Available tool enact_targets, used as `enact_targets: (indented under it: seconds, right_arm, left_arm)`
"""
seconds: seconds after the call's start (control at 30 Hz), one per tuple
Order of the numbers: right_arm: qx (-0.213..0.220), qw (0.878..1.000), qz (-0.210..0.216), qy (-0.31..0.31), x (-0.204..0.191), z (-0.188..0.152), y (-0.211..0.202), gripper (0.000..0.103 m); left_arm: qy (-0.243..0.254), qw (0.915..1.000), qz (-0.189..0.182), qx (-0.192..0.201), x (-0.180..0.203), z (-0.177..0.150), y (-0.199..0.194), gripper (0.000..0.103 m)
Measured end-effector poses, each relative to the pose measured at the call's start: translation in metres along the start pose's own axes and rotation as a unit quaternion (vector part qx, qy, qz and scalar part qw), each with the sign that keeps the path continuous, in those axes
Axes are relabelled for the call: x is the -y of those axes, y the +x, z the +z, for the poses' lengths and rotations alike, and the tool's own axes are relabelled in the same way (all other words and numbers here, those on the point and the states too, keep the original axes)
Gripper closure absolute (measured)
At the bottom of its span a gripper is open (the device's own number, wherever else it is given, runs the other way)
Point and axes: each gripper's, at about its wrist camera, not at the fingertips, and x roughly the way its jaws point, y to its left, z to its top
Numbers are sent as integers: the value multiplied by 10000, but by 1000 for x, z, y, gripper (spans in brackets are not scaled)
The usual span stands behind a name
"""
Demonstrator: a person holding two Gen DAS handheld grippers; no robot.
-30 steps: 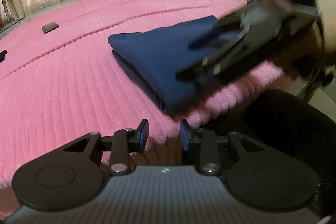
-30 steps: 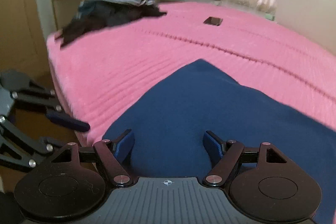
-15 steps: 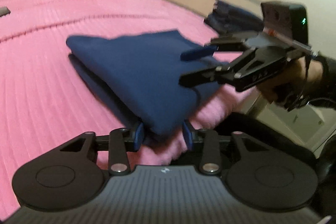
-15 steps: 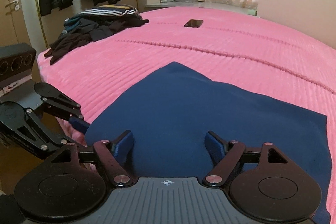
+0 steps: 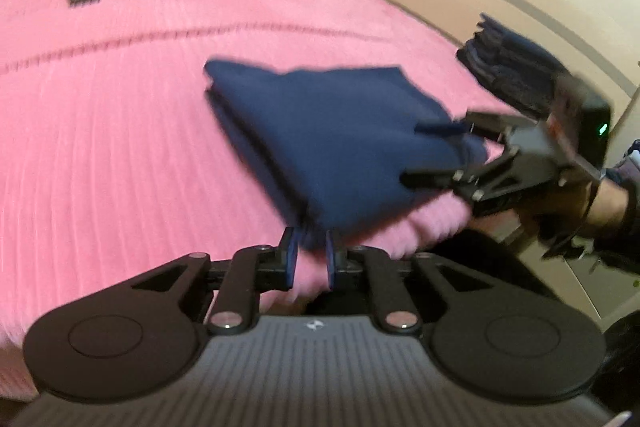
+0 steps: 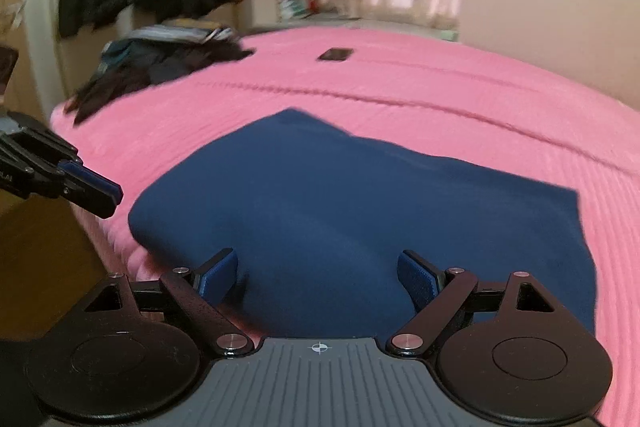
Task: Fold clothes
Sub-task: 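Press the folded navy garment flat with the right gripper beside the left gripper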
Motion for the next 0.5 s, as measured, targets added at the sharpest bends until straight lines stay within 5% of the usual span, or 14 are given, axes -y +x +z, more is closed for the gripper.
enact_targets:
  seconds: [0.13, 0.23, 0.37, 0.43, 0.5]
  right_arm:
    - [240, 9934, -351, 1062, 29, -13, -20, 17]
    - [130, 9868, -552, 1518, 53, -29, -26, 18]
    - [403, 9756, -1203, 1793, 64, -28, -48, 18]
    - [230, 9672, -1799, 1778, 69, -29, -45, 18]
    - [26, 9654, -1890, 1798, 74, -34, -38, 18]
  left_arm:
    - [270, 9994, -71, 187, 23, 22, 15, 92]
    - [444, 9990, 70, -39, 35, 27, 43, 92]
    - [524, 9980, 198, -278, 37, 26, 59, 90]
    - [527, 9979, 224, -303, 37, 27, 60, 90]
    - [531, 9977, 249, -327, 36, 27, 60, 90]
